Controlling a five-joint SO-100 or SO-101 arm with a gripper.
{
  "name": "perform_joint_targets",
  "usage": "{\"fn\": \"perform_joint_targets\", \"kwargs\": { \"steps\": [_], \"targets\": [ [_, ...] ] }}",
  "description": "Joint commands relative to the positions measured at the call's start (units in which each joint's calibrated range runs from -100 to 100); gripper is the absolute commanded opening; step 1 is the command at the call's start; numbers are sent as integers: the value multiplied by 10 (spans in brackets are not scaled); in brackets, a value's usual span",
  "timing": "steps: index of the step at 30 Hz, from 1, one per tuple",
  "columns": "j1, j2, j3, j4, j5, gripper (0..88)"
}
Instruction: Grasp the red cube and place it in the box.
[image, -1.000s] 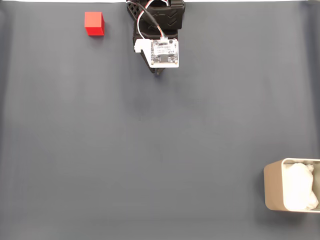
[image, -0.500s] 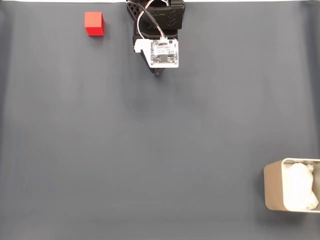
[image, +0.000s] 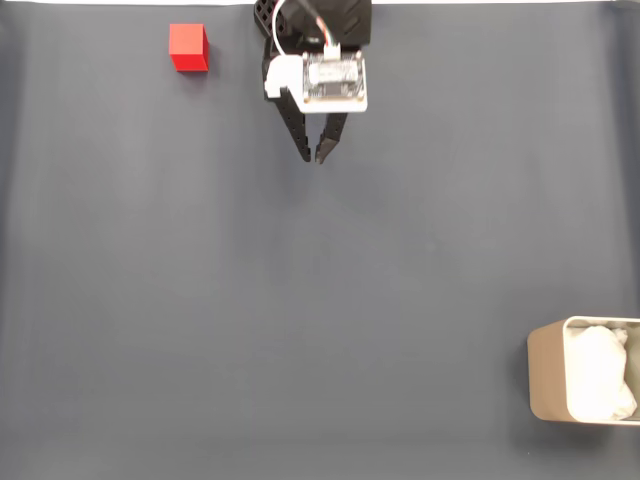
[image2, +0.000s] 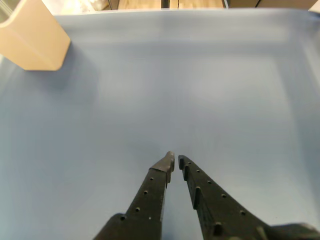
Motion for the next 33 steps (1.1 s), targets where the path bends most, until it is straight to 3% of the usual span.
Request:
{"fn": "perform_joint_targets", "kwargs": {
  "steps": [1,8,18,33],
  "targets": [
    [-9,76,-155,-3,-3,0],
    [-11,186,-333,48,-1,0],
    [15,251,-426,80,0,0],
    [171,305,-487,107,-7,0]
  ]
}}
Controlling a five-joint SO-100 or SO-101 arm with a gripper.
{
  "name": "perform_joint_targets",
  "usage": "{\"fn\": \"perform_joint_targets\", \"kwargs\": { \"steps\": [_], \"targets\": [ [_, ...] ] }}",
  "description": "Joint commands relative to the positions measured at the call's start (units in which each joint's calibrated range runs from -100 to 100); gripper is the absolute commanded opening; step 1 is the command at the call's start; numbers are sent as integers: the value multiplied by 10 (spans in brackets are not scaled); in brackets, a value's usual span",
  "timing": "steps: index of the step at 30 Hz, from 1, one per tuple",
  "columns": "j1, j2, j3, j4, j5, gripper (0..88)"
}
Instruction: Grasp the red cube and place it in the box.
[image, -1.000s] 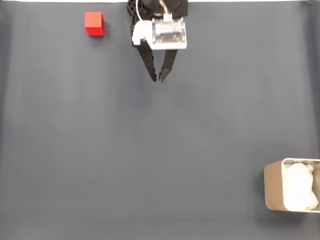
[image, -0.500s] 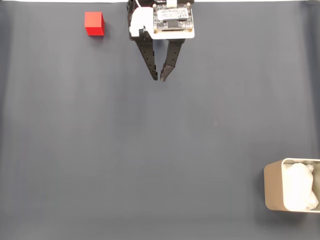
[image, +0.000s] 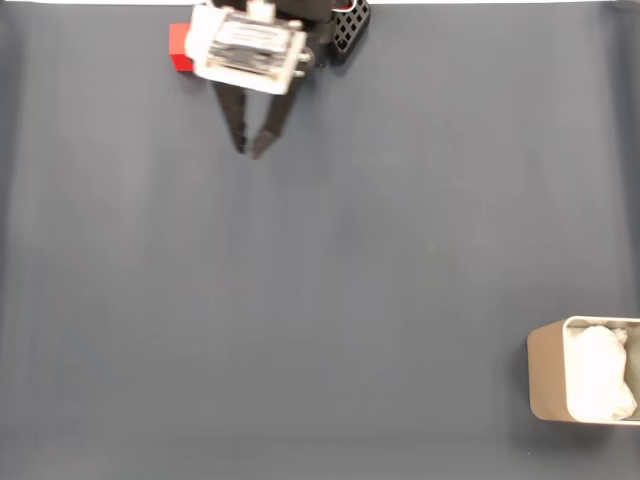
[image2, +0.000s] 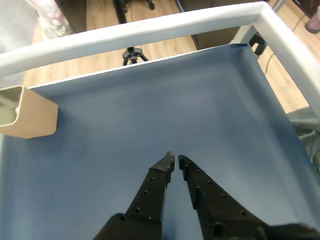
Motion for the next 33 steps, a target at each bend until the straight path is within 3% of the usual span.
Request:
{"fn": "perform_joint_targets", "kwargs": {
  "steps": [1,12,33],
  "targets": [
    [46,2,-32,3,-6,0],
    [186,-31,-24,28,0,0],
    [365,-74,7,80,-6,0]
  ]
}}
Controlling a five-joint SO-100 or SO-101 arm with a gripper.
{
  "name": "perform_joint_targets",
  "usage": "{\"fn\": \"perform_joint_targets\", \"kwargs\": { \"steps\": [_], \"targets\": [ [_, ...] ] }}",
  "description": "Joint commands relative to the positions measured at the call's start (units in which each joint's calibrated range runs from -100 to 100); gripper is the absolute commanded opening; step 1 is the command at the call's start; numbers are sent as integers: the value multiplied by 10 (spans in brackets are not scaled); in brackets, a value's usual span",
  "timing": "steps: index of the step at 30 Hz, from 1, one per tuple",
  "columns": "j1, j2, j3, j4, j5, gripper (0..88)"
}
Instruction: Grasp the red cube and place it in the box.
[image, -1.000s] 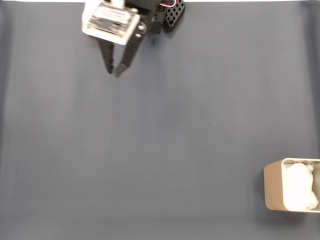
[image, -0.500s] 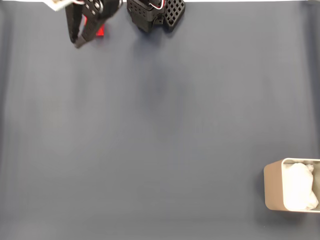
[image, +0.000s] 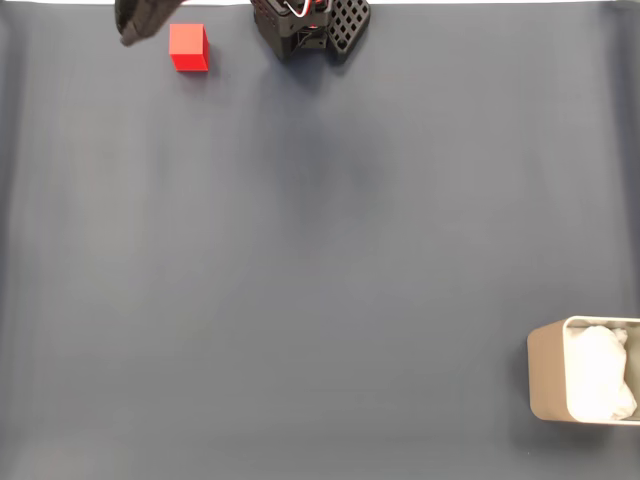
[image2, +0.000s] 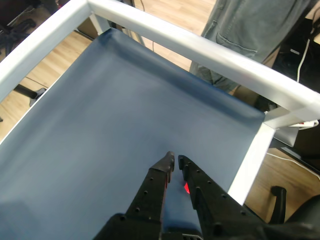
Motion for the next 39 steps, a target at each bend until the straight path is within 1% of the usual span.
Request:
{"fn": "perform_joint_targets", "kwargs": {
  "steps": [1,13,25,39],
  "targets": [
    [23,-16,0,9,-1,0],
    [104,-55,61,9,-1,0],
    [183,-111,142,9,17,2],
    [270,-138,206,19,37,74]
  ]
}}
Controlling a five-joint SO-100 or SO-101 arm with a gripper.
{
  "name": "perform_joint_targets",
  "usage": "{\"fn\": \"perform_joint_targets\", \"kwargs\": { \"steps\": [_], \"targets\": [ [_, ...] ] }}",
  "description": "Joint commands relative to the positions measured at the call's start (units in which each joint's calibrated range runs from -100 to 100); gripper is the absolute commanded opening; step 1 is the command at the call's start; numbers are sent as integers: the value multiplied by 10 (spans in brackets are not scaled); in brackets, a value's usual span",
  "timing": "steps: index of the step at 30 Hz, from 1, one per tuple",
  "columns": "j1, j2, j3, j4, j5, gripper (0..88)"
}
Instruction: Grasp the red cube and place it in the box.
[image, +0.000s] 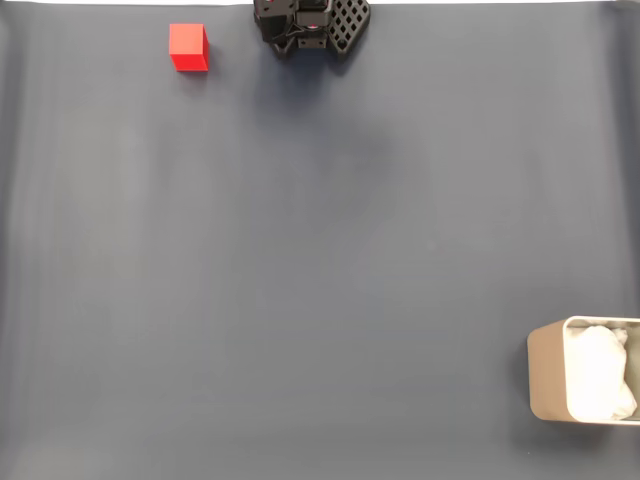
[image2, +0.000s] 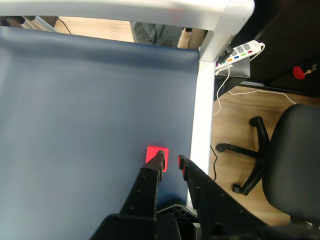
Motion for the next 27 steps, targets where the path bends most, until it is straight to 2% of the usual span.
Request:
{"fn": "perform_joint_targets", "kwargs": {
  "steps": [1,12,27],
  "targets": [
    [15,-6,-1,7,4,82],
    [36,-4,26,62,6,176],
    [38,16,73,49,4,266]
  ]
}}
